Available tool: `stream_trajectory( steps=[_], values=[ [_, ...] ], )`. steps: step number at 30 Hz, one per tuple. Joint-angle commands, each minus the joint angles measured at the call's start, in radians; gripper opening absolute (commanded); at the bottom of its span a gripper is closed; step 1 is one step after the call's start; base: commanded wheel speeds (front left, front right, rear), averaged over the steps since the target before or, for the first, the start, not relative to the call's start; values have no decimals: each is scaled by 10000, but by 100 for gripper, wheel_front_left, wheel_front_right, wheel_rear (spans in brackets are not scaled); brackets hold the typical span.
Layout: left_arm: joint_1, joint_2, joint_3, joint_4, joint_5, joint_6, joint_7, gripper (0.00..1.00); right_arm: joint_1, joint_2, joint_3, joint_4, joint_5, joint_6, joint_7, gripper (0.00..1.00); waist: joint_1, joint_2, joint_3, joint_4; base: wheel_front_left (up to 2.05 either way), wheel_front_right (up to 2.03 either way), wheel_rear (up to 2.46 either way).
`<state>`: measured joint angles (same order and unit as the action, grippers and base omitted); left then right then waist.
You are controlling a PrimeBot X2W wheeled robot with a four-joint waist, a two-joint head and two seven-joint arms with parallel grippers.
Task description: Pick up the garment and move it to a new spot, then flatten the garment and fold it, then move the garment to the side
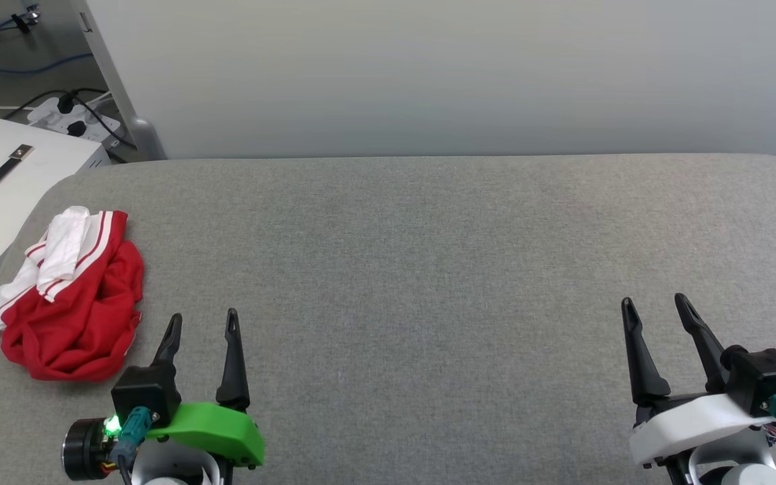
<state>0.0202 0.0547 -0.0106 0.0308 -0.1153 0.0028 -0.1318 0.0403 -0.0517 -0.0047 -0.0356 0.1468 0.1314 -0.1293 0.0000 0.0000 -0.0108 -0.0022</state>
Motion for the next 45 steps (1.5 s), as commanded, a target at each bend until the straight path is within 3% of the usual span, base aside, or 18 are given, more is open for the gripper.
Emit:
stream_trajectory(
  steps=[1, 45],
  values=[
    [140, -24, -5, 49, -86, -56, -88, 100, 127, 8, 17, -90, 82, -4, -129, 100, 0, 0, -10, -6, 0, 0, 0],
    [332, -41, -137, 487, -376, 101, -1047, 100, 472, 13, 24, 8, 474, -7, -1075, 100, 0, 0, -120, -43, 0, 0, 0]
  ],
)
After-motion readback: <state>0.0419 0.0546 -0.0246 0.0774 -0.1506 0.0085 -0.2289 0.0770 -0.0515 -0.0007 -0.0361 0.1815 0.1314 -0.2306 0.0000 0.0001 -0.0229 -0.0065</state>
